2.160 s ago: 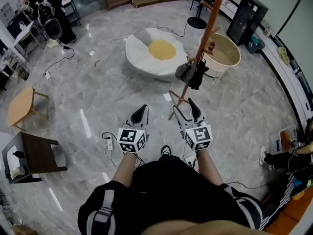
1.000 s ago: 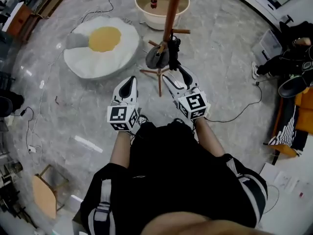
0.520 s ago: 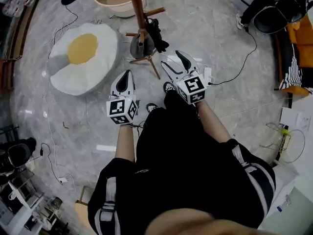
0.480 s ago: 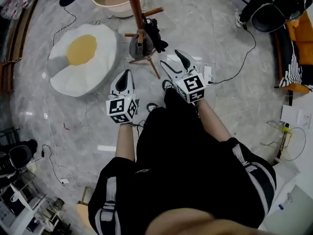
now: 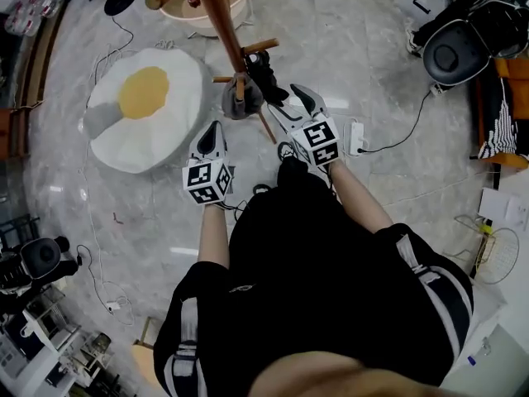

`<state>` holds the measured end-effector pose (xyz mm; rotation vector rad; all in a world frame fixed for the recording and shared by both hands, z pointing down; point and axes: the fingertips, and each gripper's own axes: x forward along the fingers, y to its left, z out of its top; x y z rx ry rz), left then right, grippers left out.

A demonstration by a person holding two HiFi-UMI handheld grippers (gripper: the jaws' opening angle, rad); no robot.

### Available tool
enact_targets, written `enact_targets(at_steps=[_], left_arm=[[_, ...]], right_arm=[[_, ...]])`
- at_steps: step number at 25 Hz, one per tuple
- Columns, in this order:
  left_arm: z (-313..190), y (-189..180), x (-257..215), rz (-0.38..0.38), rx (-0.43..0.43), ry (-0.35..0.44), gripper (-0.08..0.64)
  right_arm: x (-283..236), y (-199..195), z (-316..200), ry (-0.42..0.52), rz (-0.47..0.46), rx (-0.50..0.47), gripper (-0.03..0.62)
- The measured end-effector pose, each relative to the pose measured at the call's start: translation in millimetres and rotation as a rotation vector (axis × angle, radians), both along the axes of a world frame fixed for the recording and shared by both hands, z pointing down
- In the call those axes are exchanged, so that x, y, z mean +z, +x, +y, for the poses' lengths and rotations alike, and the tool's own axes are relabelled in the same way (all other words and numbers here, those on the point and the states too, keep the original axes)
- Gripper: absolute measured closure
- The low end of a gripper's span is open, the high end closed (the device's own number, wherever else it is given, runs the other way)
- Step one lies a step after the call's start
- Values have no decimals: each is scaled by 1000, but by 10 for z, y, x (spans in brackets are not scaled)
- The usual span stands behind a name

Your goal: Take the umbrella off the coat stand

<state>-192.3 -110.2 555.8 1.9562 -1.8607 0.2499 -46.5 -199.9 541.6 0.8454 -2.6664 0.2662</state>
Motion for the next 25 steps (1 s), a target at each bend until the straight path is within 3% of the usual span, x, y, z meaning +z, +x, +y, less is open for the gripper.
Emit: enact_targets(at_steps=[6,14,25], left_arm=[[-243,-155,156,4,-54,-32,561],[-294,-237,269,17,-149,-36,561],[-276,-317,343,30,-291,-35,561]], right_arm=[[257,-259,-446,-2,44,-58,305],[659,-460,-743,-45,106,-137,304],[982,-764,-962,-92,125,-257,295]])
